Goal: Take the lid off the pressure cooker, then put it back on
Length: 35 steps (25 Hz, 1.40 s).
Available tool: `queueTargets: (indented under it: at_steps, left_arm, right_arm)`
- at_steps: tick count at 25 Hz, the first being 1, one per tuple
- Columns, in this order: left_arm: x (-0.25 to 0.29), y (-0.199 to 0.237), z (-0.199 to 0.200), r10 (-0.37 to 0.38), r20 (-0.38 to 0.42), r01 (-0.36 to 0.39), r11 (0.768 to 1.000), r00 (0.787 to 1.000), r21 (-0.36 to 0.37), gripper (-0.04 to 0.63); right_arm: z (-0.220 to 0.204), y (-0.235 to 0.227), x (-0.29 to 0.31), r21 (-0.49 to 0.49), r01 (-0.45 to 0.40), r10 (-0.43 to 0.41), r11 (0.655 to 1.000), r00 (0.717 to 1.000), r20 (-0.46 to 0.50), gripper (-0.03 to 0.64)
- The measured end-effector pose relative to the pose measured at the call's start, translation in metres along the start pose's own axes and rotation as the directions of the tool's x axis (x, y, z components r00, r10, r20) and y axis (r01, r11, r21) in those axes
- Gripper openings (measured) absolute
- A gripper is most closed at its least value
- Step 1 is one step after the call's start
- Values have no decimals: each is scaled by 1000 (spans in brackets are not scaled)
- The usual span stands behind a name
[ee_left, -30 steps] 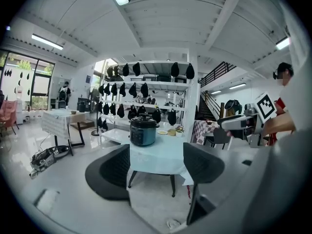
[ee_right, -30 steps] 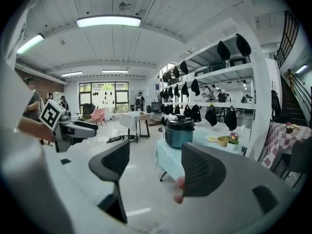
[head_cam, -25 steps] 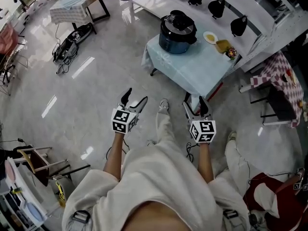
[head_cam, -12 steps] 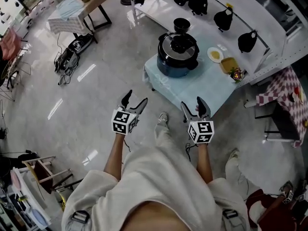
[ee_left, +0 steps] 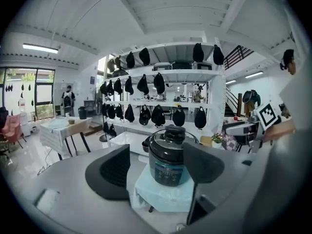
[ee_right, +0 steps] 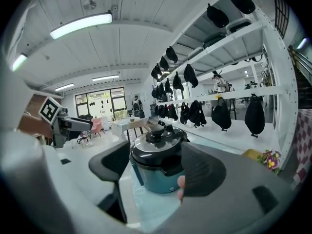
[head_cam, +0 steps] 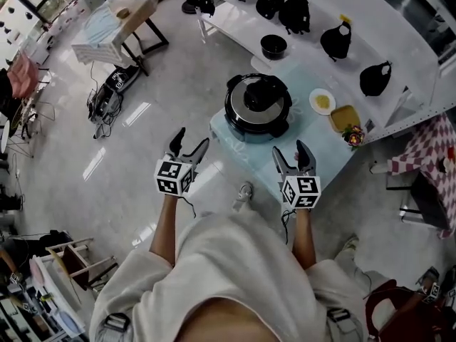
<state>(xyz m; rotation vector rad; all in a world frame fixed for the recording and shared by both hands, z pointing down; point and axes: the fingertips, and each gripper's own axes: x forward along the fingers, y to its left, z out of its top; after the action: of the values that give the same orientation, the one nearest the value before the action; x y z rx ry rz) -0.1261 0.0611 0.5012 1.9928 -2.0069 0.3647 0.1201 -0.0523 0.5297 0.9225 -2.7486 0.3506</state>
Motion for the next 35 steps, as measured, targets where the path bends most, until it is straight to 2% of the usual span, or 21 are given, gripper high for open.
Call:
queueTargets:
  at_steps: [5, 10, 14, 18, 21, 25, 30, 35]
  left_arm:
    - [25, 5, 0, 1, -36, -1, 1000, 999, 3, 325]
    - [60, 2, -1, -49, -62, 50, 999, 997, 15, 324]
    - [93, 0, 9, -112, -59, 114, 993, 992, 33, 324]
    - [133, -4, 29, -222, -11, 222, 973, 975, 60, 325]
    - [173, -6, 46, -329, 13, 326, 939, 944, 107, 325]
    - [221, 4, 56, -459, -14, 455, 876, 889, 159, 325]
    - [255, 27, 61, -570, -37, 569, 810, 821, 142, 324]
    - [280, 35, 66, -656, -55, 656, 741, 753, 145, 324]
  right_arm:
    - [-5, -10, 19, 29, -15, 15, 999, 1000, -16, 311]
    - [-10, -22, 32, 47, 6, -5, 999, 1000, -21, 311]
    - [-8, -28, 41, 53, 37, -36, 998, 999, -24, 311]
    - [-11, -30, 53, 73, 91, -89, 993, 996, -28, 311]
    - [-13, -32, 69, 91, 153, -151, 984, 988, -34, 313]
    - [-11, -23, 98, 121, 239, -232, 964, 970, -67, 313]
    - [-2, -1, 133, 91, 317, -305, 944, 944, -124, 313]
    - [8, 8, 167, 19, 346, -337, 938, 924, -183, 313]
